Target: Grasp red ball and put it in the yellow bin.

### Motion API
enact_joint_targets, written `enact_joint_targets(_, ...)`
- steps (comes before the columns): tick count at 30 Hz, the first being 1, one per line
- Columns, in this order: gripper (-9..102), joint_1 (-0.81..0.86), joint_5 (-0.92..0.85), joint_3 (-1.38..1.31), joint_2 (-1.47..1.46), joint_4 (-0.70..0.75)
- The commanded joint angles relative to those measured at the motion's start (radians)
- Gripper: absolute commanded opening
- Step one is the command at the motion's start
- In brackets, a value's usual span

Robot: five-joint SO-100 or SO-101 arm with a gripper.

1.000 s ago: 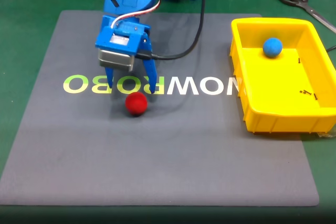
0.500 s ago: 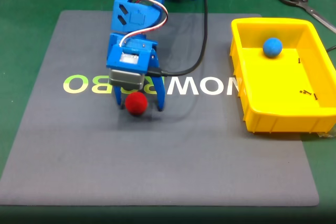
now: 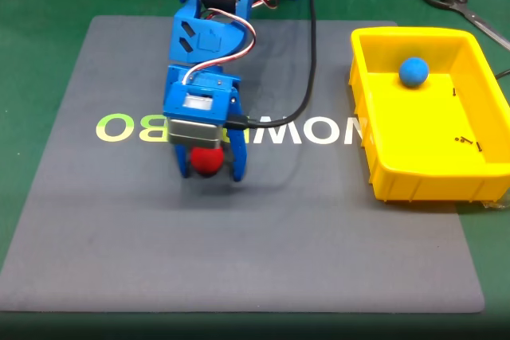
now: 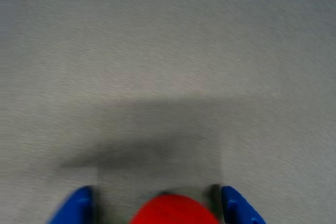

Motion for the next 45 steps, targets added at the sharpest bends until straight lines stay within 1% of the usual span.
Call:
enact_joint_targets(1, 6, 0.009, 0.006, -0.064, 0.009, -0.018)
enact_joint_targets(3, 0, 0.012, 0.005, -0.064, 0.006, -0.017)
enact_joint_targets(10, 0, 0.020, -0.002, -0.061, -0.005, -0.015)
enact_joint_targets(15, 0, 0.023, 0.012, -0.061, 0.048, -0.006)
enact_joint_targets(19, 0, 0.017, 0.034, -0.057, 0.170, 0.057)
enact_joint_targets(25, 0, -0.034, 0.092, -0.032, 0.454, 0.227)
enact_joint_targets(30, 0, -0.181, 0.126, 0.184, 0.758, 0.233)
enact_joint_targets(36, 1, -0.486, 0.210, 0.413, 1.023, 0.236)
enact_joint_targets(40, 2, -0.661, 0.275, 0.488, 1.077, 0.267)
enact_joint_targets(45, 2, -0.776, 0.305, 0.538, 1.009, 0.252)
